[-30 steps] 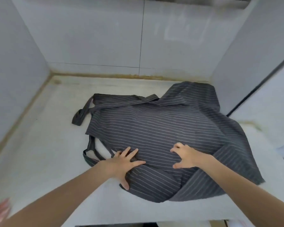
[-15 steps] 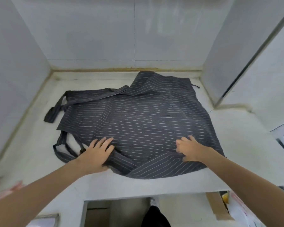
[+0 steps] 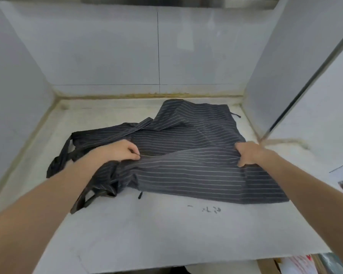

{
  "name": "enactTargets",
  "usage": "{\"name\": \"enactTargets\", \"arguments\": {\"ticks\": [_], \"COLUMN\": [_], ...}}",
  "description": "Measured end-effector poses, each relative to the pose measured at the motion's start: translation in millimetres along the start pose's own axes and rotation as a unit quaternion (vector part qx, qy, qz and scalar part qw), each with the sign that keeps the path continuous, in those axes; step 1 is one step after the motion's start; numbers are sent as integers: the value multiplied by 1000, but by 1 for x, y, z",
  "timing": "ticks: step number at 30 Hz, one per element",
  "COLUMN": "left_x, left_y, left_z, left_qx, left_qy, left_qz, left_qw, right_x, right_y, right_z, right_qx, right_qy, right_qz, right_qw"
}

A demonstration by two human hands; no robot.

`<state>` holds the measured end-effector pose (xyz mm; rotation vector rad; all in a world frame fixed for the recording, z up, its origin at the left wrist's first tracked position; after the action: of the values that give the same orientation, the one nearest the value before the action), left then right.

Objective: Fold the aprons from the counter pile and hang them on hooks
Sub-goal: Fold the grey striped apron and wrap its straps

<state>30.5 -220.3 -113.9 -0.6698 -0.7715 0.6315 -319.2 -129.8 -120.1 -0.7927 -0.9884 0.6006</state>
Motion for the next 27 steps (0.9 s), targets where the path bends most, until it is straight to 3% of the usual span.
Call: {"name": "enactTargets", "arguments": {"ticks": [2,4,5,7,10,12,14,16,18,19,21,25,27], "left_x": [-15,-15,-10,-1,26,30,27,22,27,32,39,54,68], "left_y": [7,4,9,35,77,84,86,80,74,74,77,99,119], "left_z": [-18,-25,-23,-25,-49,-57,-50,-34,-15,-11,-14,-52,-68], "left_qx": [-63,-40,1,82,64,79,150,208,270,303,308,88,95], "left_qy": [-26,-52,-55,-84,-164,-161,-127,-73,-37,-30,-24,-46,-87], "left_qz": [57,151,163,76,-96,-104,-83,-58,-45,-47,-55,-106,-177], "left_qw": [996,986,985,990,980,978,977,974,961,951,949,989,976], "right_x": [-12,-15,-13,-11,-8,-2,6,22,39,45,45,38,43], "right_y": [25,35,39,45,35,15,-11,-25,-20,-15,7,41,44], "right_z": [-12,-19,-20,-14,-5,-22,-69,-129,-192,-218,-249,-253,-253], "right_qx": [38,62,71,83,91,92,33,-152,-275,-276,-199,-107,-96], "right_qy": [35,60,65,85,114,89,-20,-165,-258,-281,-280,-249,-268], "right_qz": [12,48,62,76,91,134,189,131,-24,-73,-115,-72,-49], "right_qw": [999,995,993,990,985,983,981,966,926,916,932,960,957]}}
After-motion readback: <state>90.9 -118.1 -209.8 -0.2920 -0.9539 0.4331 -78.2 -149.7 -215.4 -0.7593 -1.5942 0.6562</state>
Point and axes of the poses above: each hand's wrist, its own x-axis away from the middle knuckle, its own y-axis out of the palm, z = x × y, the point moved 10 cm from there along -x, towards the middle knuckle, and after that the axes turned 10 degrees about y, right-handed, at the moved point
